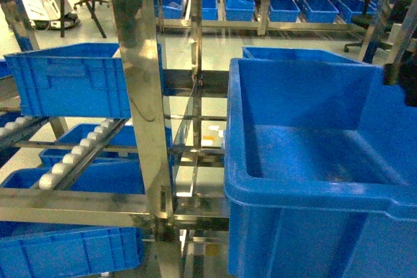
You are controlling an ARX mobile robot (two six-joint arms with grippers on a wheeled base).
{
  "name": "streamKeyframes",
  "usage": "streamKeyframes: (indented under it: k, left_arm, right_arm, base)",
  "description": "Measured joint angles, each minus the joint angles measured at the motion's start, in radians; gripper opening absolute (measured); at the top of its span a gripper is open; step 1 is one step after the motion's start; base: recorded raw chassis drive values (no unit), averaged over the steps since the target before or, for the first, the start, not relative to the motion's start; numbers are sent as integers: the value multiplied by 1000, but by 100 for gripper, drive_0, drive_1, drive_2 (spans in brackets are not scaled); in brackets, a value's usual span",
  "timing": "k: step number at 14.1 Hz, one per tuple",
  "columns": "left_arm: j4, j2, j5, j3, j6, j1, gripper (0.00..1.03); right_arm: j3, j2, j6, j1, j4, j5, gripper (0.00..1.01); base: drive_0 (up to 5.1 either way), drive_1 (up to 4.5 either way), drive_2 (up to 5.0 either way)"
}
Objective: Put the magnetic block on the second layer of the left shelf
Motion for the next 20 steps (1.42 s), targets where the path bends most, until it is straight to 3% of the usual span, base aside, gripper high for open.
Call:
streamKeyframes:
  k: [2, 3, 4, 5, 6, 7, 9, 11, 12, 15, 18, 20]
  left_arm:
    - [0, 0, 0, 0, 0, 0, 98]
    - [0, 0, 0, 0, 0, 0, 98]
    - [0, 0, 0, 0, 0, 0, 98]
    - [0, 0, 0, 0, 0, 0, 98]
    - [0, 0, 0, 0, 0, 0, 98]
    - [0, 0, 0, 0, 0, 0, 98]
    - [1, 0, 0, 0, 0, 0, 98]
    - [0, 0, 0, 0, 0, 0, 98]
    - [0, 0, 0, 0, 0, 0, 98]
    - [0, 0, 0, 0, 0, 0, 98]
    - [1, 0, 0, 0, 0, 0, 98]
    - [0, 0, 0, 0, 0, 0, 98]
  right_arm:
    - [134, 154, 29, 37, -64, 10, 43]
    - [196, 229, 43, 51, -59, 39, 43]
    - [236, 288, 47, 62, -6, 87, 43]
    - [220, 284, 29, 71, 81, 150, 54]
    - [185, 242, -8, 77, 150, 200, 63]
    - [121, 159, -68, 94, 211, 256, 74]
    - [-69, 2, -199, 116, 322, 306, 96]
    - [-214, -220, -292, 114, 362, 306, 97]
    - [-268, -309, -301, 112, 320, 301, 98]
    - [-335, -528, -270, 58, 112, 237, 98]
    - [-287, -668, -148, 19, 13, 155, 98]
    - [-284, -662, -105, 18, -1, 142, 98]
  base:
    - [0, 0, 0]
    - [0, 0, 0]
    - [0, 0, 0]
    - [0, 0, 0]
    - [0, 0, 0]
    - [0, 0, 0]
    - [0, 0, 0]
    - [0, 0, 0]
    - [0, 0, 0]
    - [0, 0, 0]
    - [0, 0, 0]
    - [0, 0, 0]
